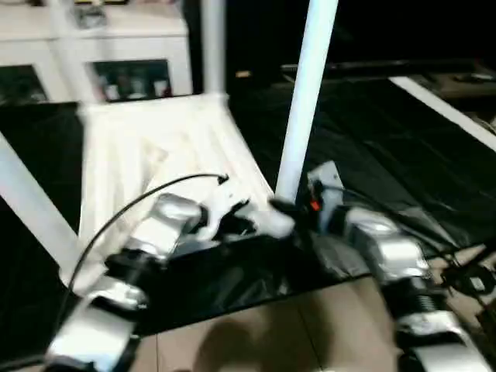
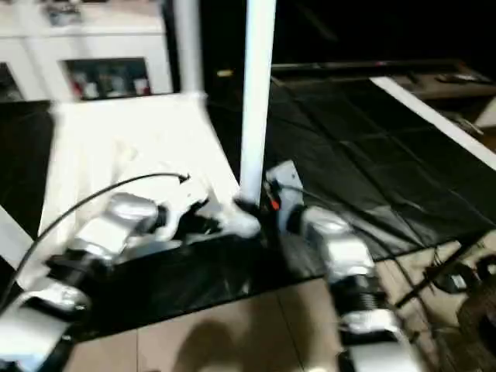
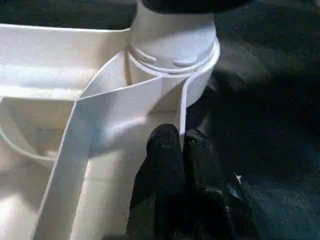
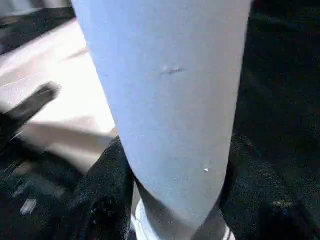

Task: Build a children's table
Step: Rotate leg to tighten

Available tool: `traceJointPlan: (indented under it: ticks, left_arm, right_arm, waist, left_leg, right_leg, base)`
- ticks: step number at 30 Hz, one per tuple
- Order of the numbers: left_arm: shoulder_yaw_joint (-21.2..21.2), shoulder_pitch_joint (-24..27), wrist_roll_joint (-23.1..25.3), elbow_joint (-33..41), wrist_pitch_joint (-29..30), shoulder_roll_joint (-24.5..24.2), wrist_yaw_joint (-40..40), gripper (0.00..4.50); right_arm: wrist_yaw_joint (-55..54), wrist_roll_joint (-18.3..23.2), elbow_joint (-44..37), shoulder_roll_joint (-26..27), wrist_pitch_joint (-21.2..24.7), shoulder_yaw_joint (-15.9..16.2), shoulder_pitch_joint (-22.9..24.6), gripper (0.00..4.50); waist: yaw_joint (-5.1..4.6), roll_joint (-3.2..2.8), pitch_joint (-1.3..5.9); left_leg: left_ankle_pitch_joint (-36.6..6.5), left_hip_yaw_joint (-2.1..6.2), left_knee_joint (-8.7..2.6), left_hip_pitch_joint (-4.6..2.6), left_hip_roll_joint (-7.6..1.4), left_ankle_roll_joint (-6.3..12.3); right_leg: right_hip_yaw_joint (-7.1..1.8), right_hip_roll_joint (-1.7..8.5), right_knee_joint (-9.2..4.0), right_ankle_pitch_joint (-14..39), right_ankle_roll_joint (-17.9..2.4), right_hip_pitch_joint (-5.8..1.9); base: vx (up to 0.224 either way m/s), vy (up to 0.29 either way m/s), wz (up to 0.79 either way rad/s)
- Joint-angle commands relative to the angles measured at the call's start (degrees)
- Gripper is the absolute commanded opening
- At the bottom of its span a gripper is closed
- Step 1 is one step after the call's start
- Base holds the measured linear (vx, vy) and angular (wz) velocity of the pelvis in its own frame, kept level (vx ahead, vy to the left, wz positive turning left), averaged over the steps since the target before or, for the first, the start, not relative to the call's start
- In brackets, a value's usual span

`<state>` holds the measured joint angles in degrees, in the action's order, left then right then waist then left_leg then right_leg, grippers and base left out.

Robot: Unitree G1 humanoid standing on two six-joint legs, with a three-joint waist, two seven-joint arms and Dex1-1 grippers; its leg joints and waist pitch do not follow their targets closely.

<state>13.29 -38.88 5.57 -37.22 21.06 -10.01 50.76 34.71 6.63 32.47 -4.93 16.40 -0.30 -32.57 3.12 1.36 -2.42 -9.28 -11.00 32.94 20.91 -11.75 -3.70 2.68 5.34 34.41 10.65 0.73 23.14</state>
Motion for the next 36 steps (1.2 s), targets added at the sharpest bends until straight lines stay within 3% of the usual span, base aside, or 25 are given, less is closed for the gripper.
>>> traceJointPlan:
  ticks: [1,4,7,12,16,21,27,29,36]
  left_arm:
    - [0.6,-1.4,-2.1,2.8,0.7,6.6,-4.2,0.00]
    - [0.4,-1.5,-1.6,3.5,1.6,7.5,-5.9,0.00]
    - [0.4,-1.2,-1.3,4.4,1.5,6.8,-6.0,0.00]
    - [1.1,0.1,-1.4,5.4,-1.1,3.3,-1.7,0.00]
    - [2.1,0.3,-1.2,5.9,-2.6,0.5,2.7,0.00]
    - [3.8,0.2,-1.6,4.7,-8.1,-3.9,11.6,0.00]
    - [5.7,0.0,-1.8,3.0,-14.9,-6.6,18.9,0.00]
    - [9.1,-0.3,-0.6,2.1,-19.3,-9.8,25.6,0.00]
    - [11.2,-0.5,0.3,2.0,-23.1,-12.2,31.4,0.00]
  right_arm:
    - [-2.5,-0.2,2.9,6.8,2.6,5.0,-1.4,2.02]
    - [-4.2,-3.0,2.8,7.4,0.3,6.4,-1.7,2.02]
    - [-3.8,-2.9,2.1,7.6,-0.1,6.1,-1.2,2.64]
    - [-0.9,-1.4,0.9,4.8,-1.7,4.9,0.5,3.07]
    - [9.1,0.4,-1.8,0.9,-4.3,5.7,2.7,3.43]
    - [23.7,3.5,-4.8,-6.4,-5.1,6.1,4.0,3.88]
    - [32.7,4.6,-3.4,-10.9,-5.6,6.4,2.3,4.44]
    - [42.3,6.1,-2.6,-14.7,-3.4,7.7,0.5,4.44]
    - [48.3,5.9,-0.8,-16.6,-3.9,9.6,-1.2,4.44]
  waist:
    - [-0.06,0.11,2.71]
    - [-0.17,-0.03,2.97]
    - [-0.10,0.02,3.06]
    - [0.14,-0.01,3.23]
    - [0.41,-0.27,3.33]
    - [1.14,-0.36,3.68]
    - [2.74,-0.30,3.56]
    - [3.11,-0.20,3.56]
    - [4.15,-0.12,3.60]
  left_leg:
    - [-23.8,1.45,-4.53,-0.74,-0.85,-2.03]
    - [-23.0,1.29,-4.60,-0.72,-0.94,-1.87]
    - [-20.5,0.90,-4.55,-0.49,-0.92,-0.56]
    - [-18.2,0.62,-4.36,-0.34,-0.86,0.46]
    - [-16.1,0.46,-4.18,-0.39,-1.01,1.20]
    - [-11.1,0.27,-3.65,-0.41,-1.18,3.58]
    - [-11.4,-0.04,-3.60,-0.66,-1.63,3.09]
    - [-12.5,0.00,-3.60,-0.70,-1.66,3.14]
    - [-12.4,-0.08,-3.58,-0.89,-1.79,1.71]
  right_leg:
    - [-1.10,2.62,-6.11,30.1,-6.6,-1.27]
    - [-1.26,2.44,-5.77,25.7,-7.5,-1.40]
    - [-1.67,2.21,-5.15,18.5,-9.5,-1.70]
    - [-1.78,2.29,-4.93,15.8,-10.3,-2.06]
    - [-1.75,2.27,-4.74,12.4,-11.3,-2.28]
    - [-1.60,2.08,-3.45,2.7,-15.0,-2.75]
    - [-1.55,2.30,-3.22,4.3,-15.8,-2.65]
    - [-1.46,2.27,-3.26,5.5,-15.7,-2.65]
    - [-1.58,2.52,-3.02,6.1,-15.5,-2.36]
  base:
    - [0.000,0.000,0.00]
    - [0.000,0.000,0.00]
    - [0.000,0.000,0.00]
    - [0.000,0.000,0.00]
    - [0.000,0.000,0.00]
    - [0.000,0.000,0.00]
    - [0.000,0.000,0.00]
    - [0.000,0.000,0.00]
    - [0.000,0.000,0.00]
